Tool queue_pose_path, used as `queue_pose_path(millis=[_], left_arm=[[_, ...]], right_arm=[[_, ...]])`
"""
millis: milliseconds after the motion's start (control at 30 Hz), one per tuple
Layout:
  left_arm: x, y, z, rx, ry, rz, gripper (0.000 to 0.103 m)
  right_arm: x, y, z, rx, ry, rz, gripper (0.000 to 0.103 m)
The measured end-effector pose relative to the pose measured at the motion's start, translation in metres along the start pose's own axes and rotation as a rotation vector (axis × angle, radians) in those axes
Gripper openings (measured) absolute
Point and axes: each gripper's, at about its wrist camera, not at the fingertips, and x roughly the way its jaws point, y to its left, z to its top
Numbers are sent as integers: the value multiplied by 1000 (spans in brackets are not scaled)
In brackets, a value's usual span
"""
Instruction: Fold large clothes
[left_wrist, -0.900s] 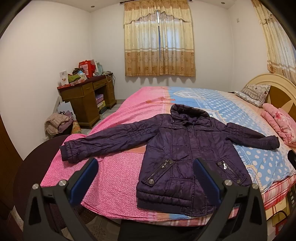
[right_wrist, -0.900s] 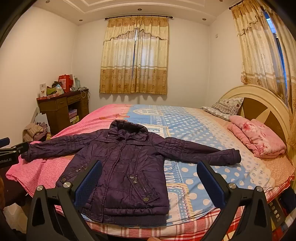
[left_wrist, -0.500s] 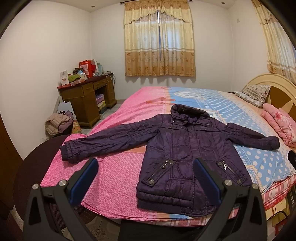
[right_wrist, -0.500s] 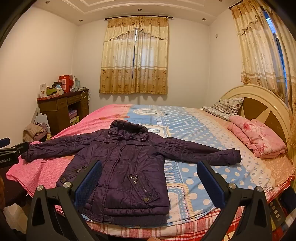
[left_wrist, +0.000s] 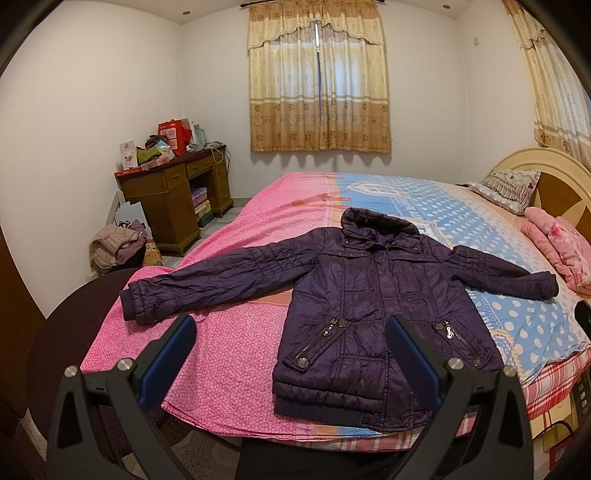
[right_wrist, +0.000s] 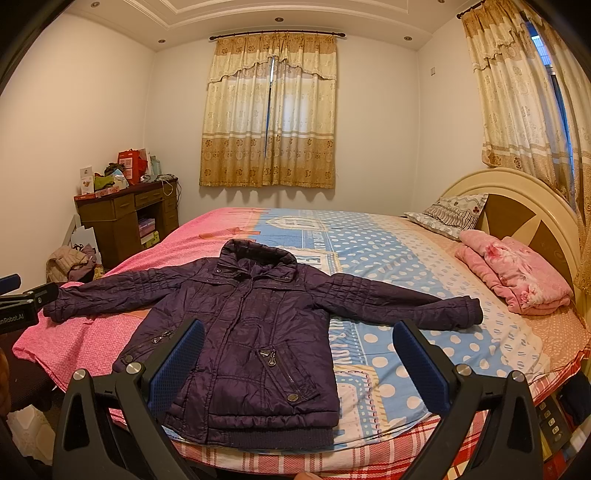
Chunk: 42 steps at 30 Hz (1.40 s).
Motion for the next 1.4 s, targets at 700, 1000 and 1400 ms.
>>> queue_pose_path(millis=[700, 1000, 1400], left_arm=[[32, -13, -14, 22, 51, -97, 103], [106, -45, -22, 58, 157, -106, 103], [200, -86, 1, 146, 158, -75, 103]], right_arm=[[46, -54, -19, 241, -34, 162, 102], [146, -129, -65, 295, 177, -40, 102], [250, -280, -98, 533, 277, -206, 102]])
